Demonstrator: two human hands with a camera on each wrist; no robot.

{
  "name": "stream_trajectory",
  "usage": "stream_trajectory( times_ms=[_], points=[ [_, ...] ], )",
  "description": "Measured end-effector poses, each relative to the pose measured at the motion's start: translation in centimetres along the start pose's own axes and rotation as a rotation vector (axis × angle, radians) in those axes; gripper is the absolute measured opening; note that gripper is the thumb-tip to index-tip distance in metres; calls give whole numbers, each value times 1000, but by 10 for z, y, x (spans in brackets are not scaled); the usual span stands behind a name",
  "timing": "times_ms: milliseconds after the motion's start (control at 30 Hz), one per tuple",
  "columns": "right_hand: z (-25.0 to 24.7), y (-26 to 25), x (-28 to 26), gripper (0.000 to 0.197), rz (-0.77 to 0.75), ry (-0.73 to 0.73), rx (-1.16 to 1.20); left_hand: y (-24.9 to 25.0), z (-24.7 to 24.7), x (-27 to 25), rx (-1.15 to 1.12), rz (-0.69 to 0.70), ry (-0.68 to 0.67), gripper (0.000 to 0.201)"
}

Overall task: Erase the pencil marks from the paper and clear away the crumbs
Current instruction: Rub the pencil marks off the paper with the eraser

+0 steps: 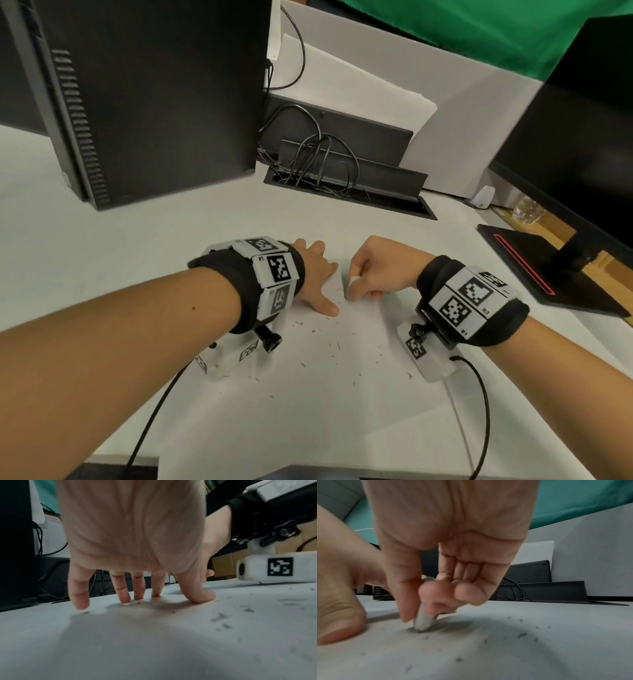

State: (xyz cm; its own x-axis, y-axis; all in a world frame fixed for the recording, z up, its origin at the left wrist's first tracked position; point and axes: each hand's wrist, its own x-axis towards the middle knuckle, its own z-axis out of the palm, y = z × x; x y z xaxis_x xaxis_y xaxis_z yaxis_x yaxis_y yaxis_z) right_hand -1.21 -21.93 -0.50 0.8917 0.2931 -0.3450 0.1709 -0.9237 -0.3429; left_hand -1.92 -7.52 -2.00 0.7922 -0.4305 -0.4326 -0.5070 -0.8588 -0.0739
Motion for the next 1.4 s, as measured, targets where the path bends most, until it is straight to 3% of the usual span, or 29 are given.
stream_trajectory(
  times_ms=[167, 300, 467, 600, 733, 867, 1033, 1167, 1300, 1400],
  points=[
    [-5, 2, 10, 8, 12, 169, -160, -2, 2, 5, 26, 27, 30, 83],
    [3, -5, 3, 10, -48, -6, -35, -3, 3, 9, 40, 31, 17, 85],
    [-5, 4, 8, 8, 19, 171, -132, -3, 3, 8, 43, 34, 29, 84],
    [4, -4, 2, 10, -37, 23, -66, -2, 4, 8, 52, 27, 22, 85],
    [-4, 2, 9, 9, 10, 198, -148, -2, 3, 8, 56, 23, 22, 85],
    [3, -4, 1, 10, -36, 29, -65, -2, 2, 7, 64, 22, 15, 86],
    [-4, 1, 7, 9, 32, 193, -139, -1, 1, 7, 60, 20, 9, 85],
    [5, -7, 1, 11, -31, 29, -67, -2, 1, 7, 73, 19, 4, 86],
    [-4, 2, 6, 26, 24, 202, -131, -1, 1, 7, 76, 16, -2, 86],
    [4, -3, 2, 14, -7, 57, -47, -1, 1, 7, 82, 19, -4, 87]
  ],
)
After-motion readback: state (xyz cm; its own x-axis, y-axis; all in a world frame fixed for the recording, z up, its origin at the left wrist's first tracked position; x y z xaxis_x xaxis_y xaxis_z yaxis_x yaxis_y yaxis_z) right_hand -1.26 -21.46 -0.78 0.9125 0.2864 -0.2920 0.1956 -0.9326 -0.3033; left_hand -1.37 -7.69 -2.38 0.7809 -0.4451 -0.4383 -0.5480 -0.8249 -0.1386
